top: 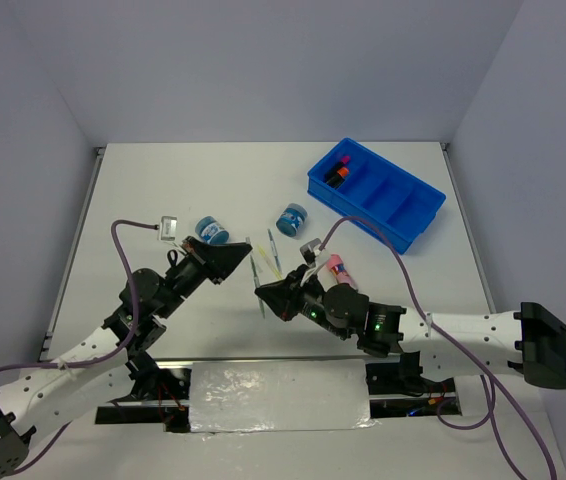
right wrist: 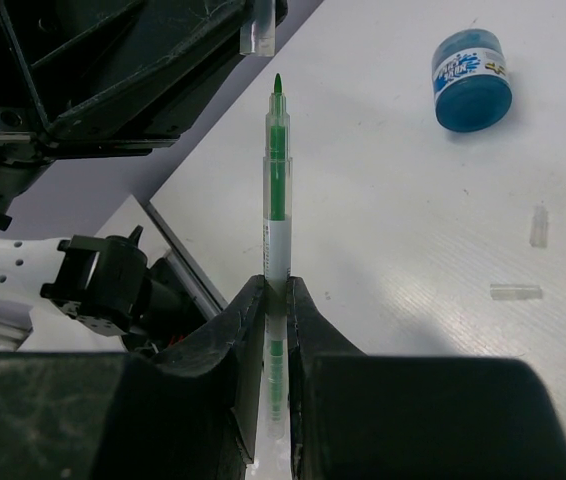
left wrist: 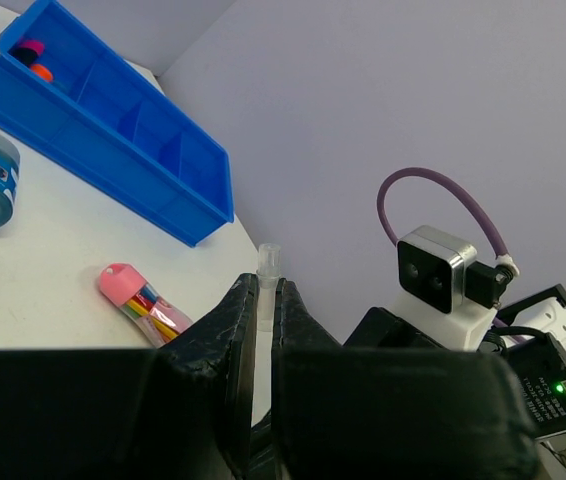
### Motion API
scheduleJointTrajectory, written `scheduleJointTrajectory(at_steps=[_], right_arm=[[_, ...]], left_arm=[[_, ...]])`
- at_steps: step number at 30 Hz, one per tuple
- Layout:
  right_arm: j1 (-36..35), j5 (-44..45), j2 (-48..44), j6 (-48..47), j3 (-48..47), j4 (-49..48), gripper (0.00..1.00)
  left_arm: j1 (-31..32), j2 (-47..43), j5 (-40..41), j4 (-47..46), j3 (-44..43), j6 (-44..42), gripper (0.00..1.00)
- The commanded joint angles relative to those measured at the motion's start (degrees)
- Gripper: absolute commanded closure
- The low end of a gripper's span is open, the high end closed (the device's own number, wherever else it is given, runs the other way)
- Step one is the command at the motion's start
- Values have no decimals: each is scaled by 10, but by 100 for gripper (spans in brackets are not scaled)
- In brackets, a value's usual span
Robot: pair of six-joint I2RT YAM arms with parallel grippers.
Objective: Sort the stationery into containers
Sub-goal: Close the pen cap on the pen.
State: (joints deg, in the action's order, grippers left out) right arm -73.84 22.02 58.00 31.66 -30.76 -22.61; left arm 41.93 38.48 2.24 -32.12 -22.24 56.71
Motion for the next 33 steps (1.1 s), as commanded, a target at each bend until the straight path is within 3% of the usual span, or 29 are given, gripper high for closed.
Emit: scheduleJointTrajectory(at_steps=[1, 33], right_arm=[[3, 7, 0, 1, -25, -10, 100], [24, -2, 5, 2, -49, 3, 100]], left_arm=[[3, -8, 2, -36, 4, -22, 100], [3, 7, -18, -65, 24, -24, 100]])
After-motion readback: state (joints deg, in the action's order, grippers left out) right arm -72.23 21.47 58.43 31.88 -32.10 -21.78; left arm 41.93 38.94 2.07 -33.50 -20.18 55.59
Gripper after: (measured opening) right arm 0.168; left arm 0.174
